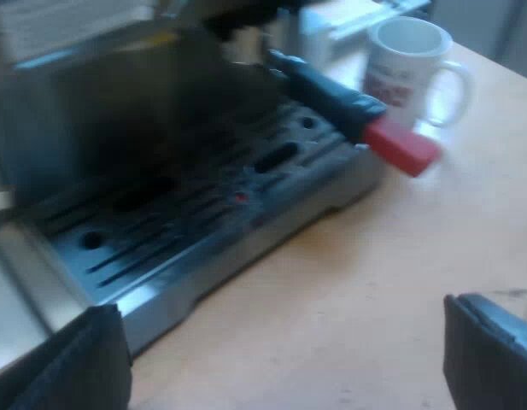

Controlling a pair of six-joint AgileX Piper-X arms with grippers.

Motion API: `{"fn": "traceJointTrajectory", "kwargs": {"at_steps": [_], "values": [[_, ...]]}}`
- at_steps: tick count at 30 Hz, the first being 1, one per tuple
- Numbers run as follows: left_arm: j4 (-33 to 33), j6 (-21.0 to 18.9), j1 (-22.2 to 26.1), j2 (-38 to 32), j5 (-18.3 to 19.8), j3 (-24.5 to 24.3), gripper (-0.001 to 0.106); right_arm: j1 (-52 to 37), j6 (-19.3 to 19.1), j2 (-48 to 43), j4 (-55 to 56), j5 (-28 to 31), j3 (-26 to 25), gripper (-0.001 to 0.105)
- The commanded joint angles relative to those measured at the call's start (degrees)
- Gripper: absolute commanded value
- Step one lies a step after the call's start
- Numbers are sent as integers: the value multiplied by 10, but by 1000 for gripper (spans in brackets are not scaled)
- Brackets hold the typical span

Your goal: Grind coffee beans and then tamp

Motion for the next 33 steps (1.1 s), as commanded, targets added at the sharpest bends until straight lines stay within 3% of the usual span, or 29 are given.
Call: {"fn": "traceJointTrajectory", "kwargs": {"at_steps": [1, 11, 15, 18, 24, 27, 33], "values": [[-33, 5, -36, 35, 37, -5, 76, 63, -10, 31, 1, -33, -6, 77], [-139, 11, -111, 122, 128, 15, 76, 168, -10, 73, -47, -29, -6, 77], [-204, 21, -129, 143, 128, 43, 76, 267, -6, 116, -86, 64, 1, 77], [-258, 24, -134, 159, 131, 72, 76, 313, -4, 126, -130, 100, 16, 77], [-298, 24, -134, 183, 137, 101, 76, 417, 51, 142, -237, 227, 66, 77], [-318, 24, -134, 191, 140, 118, 76, 476, 90, 142, -295, 322, 101, 77], [-359, 26, -134, 191, 140, 152, 76, 547, 137, 147, -342, 441, 141, 74]]}}
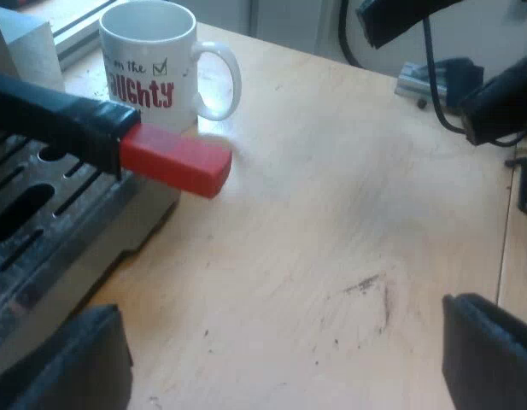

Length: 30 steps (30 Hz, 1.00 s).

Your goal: Grind coffee beans and then tamp

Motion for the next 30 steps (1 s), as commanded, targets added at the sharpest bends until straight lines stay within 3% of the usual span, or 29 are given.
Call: {"fn": "traceJointTrajectory", "kwargs": {"at_steps": [1, 6, 16, 20, 30], "values": [[-32, 1, -4, 1, 7, 15, 76, 34, 29, 8, -39, 70, 15, 70], [-56, 1, -4, 1, 20, 40, 76, 75, 60, 50, -108, 133, 38, 54], [-60, 1, -4, 1, 20, 48, 76, 81, 141, 193, -239, 188, 38, 7], [-60, 1, -4, 1, 20, 48, 76, 81, 142, 243, -293, 194, 38, 0], [-60, 1, -4, 1, 20, 48, 76, 81, 142, 332, -408, 237, 38, 0]]}}
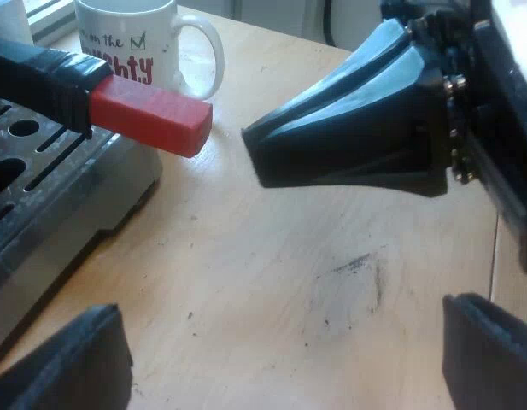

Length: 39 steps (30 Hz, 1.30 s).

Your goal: Grind coffee beans and then tamp

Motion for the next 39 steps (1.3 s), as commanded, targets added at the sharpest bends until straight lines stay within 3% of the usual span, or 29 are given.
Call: {"fn": "traceJointTrajectory", "kwargs": {"at_steps": [1, 21, 28, 39], "values": [[-10, 0, -4, 1, 5, -2, 76, 1, 1, 25, -38, 33, -1, 0], [-10, 0, -4, 1, 5, -2, 76, -4, -3, 96, -132, 131, -1, 0], [-8, 0, -4, 1, 5, -2, 76, -36, -3, 96, -161, 128, -2, 0], [-8, 0, -4, 1, 5, -2, 76, -76, -60, 96, -210, 122, -4, 0]]}}
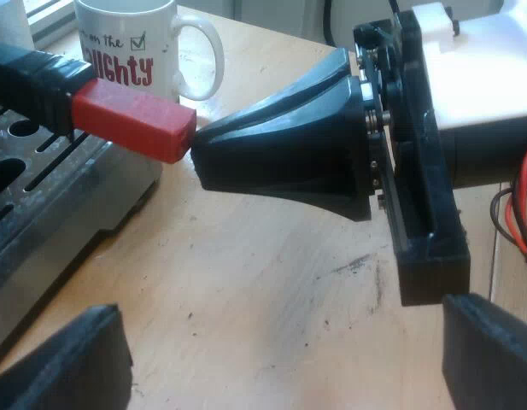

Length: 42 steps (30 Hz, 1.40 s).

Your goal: Grind coffee beans and then tamp

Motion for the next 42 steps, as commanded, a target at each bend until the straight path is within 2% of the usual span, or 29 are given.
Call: {"fn": "traceJointTrajectory", "kwargs": {"at_steps": [1, 4, 10, 16, 21, 27, 33, 35, 37, 38, 39, 40, 41, 42], "values": [[-8, 0, -4, 1, 5, -2, 76, -38, -19, 0, -54, 50, -10, 0], [-8, 0, -4, 1, 5, -2, 76, -50, -34, 0, -65, 53, -10, 0], [-8, 0, -4, 1, 5, -2, 76, -60, -35, 0, -64, 68, -10, 0], [-8, 0, -4, 1, 5, -2, 76, -23, -33, 0, -31, 68, -10, 0], [-8, 0, -4, 1, 5, -2, 76, 17, -13, 0, 24, 66, -10, 0], [-8, 0, -4, 1, 5, -2, 76, 44, 43, 0, 85, 61, -10, 0], [-10, 0, -4, 1, 5, -2, 76, 74, 43, -2, 93, 59, -10, 1], [-10, 0, -4, 1, 5, -5, 76, 88, 42, -3, 93, 64, -10, 9], [12, 0, -4, -4, 5, -17, 76, 106, 42, -3, 93, 69, -10, 30], [22, 0, -4, -6, 5, -23, 76, 109, 42, -6, 93, 70, -10, 37], [35, 2, -4, -11, 5, -31, 76, 119, 42, -10, 93, 72, -11, 51], [39, 3, -4, -16, 5, -33, 76, 123, 42, -13, 95, 73, -12, 55], [51, 4, -4, -22, 5, -39, 76, 130, 42, -20, 107, 77, -17, 64], [51, 4, -4, -22, 5, -39, 76, 133, 42, -24, 120, 79, -20, 66]]}}
